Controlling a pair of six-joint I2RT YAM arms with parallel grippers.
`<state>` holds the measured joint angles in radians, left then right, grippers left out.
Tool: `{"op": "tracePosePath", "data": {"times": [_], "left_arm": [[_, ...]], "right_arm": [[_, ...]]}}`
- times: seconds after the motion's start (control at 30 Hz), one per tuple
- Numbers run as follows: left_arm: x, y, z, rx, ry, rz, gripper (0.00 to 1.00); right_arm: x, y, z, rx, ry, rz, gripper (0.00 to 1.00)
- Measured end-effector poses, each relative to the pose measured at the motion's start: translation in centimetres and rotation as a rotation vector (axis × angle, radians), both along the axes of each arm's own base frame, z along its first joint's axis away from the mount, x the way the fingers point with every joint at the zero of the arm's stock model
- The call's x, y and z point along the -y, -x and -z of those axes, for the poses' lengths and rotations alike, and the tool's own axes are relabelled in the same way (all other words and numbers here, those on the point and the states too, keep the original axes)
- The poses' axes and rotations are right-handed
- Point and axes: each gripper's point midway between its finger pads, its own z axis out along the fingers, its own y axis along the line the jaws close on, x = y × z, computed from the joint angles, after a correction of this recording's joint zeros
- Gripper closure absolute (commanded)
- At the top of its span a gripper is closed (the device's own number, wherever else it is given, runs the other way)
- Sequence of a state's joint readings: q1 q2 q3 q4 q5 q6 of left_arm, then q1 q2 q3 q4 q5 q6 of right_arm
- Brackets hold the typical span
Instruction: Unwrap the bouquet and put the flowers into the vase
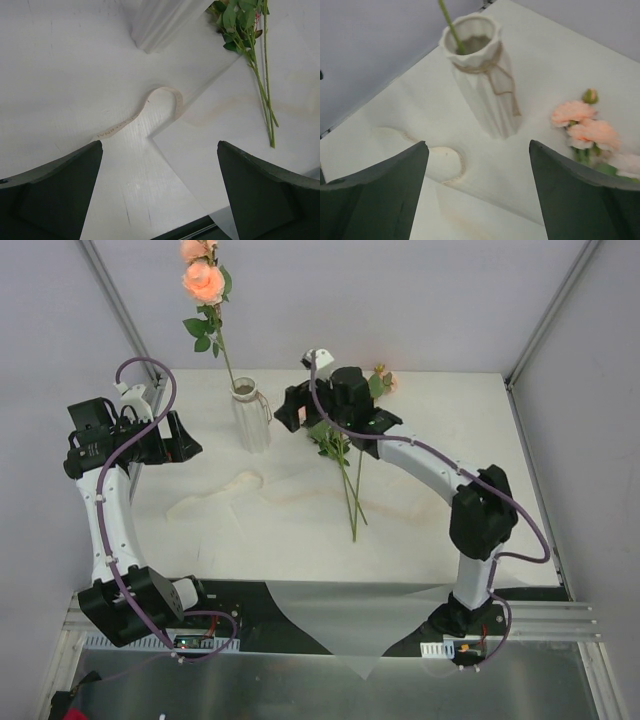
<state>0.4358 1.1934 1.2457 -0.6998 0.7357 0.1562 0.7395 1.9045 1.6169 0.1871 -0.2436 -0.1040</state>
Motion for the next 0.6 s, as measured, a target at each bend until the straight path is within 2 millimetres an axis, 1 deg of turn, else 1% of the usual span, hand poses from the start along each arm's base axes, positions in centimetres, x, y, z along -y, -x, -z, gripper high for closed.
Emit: {"op": "tracePosePath", "data": {"times": [0.03,0.1,0.17,0.2,0.23,0.27,0.3,0.33,0.37,0.4,0.43,0.47,0.5,0.53,0.57,0.6], "left_arm": [[0.0,0.0,0.0,0.001,0.000,0.000,0.01],[0.0,0.1,-0.1,0.004,-0.002,0.000,0.01],[0.1,0.1,-0.2,0.008,-0.003,0.000,0.01],[0.1,0.1,-0.2,0.008,-0.003,0.000,0.01],[0.1,0.1,-0.3,0.009,-0.003,0.000,0.01],[0.1,0.1,-0.3,0.008,-0.002,-0.001,0.01],[0.1,0.1,-0.3,0.007,0.000,-0.002,0.01],[0.1,0.1,-0.3,0.006,0.002,-0.003,0.01],[0.1,0.1,-0.3,0.007,0.004,-0.002,0.01],[0.2,0.1,-0.3,0.007,0.007,0.001,0.01],[0.3,0.1,-0.4,0.009,0.010,0.003,0.01],[0.3,0.1,-0.4,0.009,0.011,0.004,0.01],[0.3,0.2,-0.4,0.010,0.013,0.006,0.01],[0.3,0.1,-0.4,0.010,0.013,0.006,0.01],[0.3,0.2,-0.4,0.010,0.013,0.006,0.01],[0.3,0.1,-0.4,0.010,0.012,0.006,0.01]], "right_arm": [[1.3,-0.3,-0.4,-0.013,0.012,0.033,0.04],[3.8,-1.2,-1.1,-0.043,0.025,0.094,0.04],[6.5,-2.3,-1.4,-0.115,0.009,0.152,0.04],[8.2,-3.1,-1.1,-0.168,-0.008,0.183,0.04],[9.3,-3.8,-0.8,-0.212,-0.028,0.201,0.04],[11.0,-4.6,-0.1,-0.266,-0.044,0.226,0.07],[12.5,-5.5,0.9,-0.313,-0.052,0.254,0.09],[14.1,-6.2,2.1,-0.353,-0.043,0.295,0.16],[15.9,-7.0,3.8,-0.392,-0.008,0.352,0.23],[17.3,-7.3,5.6,-0.427,0.043,0.404,0.34],[18.2,-7.4,7.3,-0.456,0.099,0.445,0.60],[18.6,-7.1,9.0,-0.483,0.160,0.482,0.68],[18.6,-6.7,10.8,-0.517,0.230,0.515,0.69],[18.6,-6.3,12.0,-0.527,0.282,0.528,0.66],[18.6,-5.8,13.4,-0.549,0.340,0.554,0.60],[18.7,-5.3,14.4,-0.561,0.379,0.569,0.57]]}}
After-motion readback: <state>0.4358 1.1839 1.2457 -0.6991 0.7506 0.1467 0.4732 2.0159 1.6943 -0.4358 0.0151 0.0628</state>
